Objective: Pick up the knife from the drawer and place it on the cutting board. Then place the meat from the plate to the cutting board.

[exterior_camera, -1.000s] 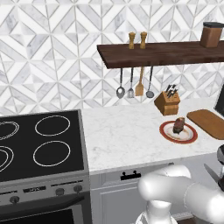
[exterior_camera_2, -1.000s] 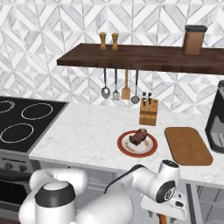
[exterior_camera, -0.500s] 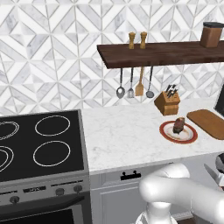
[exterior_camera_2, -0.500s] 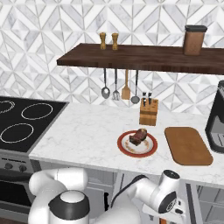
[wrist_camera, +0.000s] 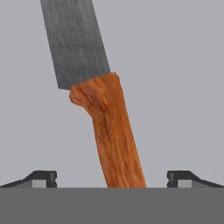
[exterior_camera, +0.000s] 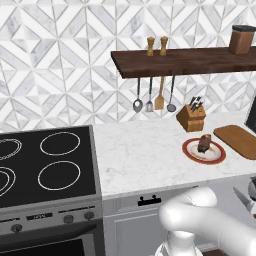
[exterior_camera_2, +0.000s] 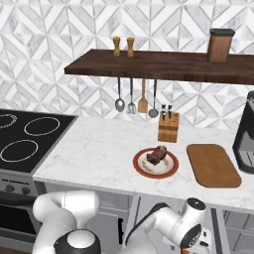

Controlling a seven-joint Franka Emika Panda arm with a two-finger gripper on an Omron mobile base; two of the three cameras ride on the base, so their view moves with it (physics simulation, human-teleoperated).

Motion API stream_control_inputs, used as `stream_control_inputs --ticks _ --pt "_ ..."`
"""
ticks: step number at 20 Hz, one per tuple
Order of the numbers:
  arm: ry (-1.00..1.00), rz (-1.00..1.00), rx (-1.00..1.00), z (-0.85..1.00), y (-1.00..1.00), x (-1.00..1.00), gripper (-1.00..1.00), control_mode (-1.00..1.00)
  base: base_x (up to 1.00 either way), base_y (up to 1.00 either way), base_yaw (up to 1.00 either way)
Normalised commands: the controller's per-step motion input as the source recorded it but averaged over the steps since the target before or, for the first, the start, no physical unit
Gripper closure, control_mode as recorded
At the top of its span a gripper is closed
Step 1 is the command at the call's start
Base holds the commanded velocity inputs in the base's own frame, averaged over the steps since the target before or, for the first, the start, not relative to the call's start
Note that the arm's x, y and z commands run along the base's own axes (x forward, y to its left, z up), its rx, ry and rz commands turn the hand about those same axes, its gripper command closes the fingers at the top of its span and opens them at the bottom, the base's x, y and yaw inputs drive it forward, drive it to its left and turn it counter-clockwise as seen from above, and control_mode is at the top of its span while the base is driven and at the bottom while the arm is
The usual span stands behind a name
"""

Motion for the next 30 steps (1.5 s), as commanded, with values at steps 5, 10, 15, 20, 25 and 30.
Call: stream_control_inputs --ticks 5,10,15,20,25,30 --pt "0.0 0.01 -0.01 -0.16 0.0 0.07 -1.0 -1.0 0.0 0.0 0.0" --pt "0.0 0.1 -0.01 -0.08 0.0 0.33 -1.0 -1.0 0.0 0.0 0.0" --pt "0.0 0.17 0.0 -0.13 0.0 0.25 -1.0 -1.0 0.0 0.0 0.0" --pt "0.0 0.13 0.0 -0.53 0.01 -0.07 -1.0 -1.0 0.0 0.0 0.0" --pt "0.0 0.06 0.0 -0.55 0.14 -0.2 1.0 -1.0 0.0 0.0 0.0" --pt "0.0 0.04 0.0 -0.04 0.14 -0.27 1.0 -1.0 0.0 0.0 0.0"
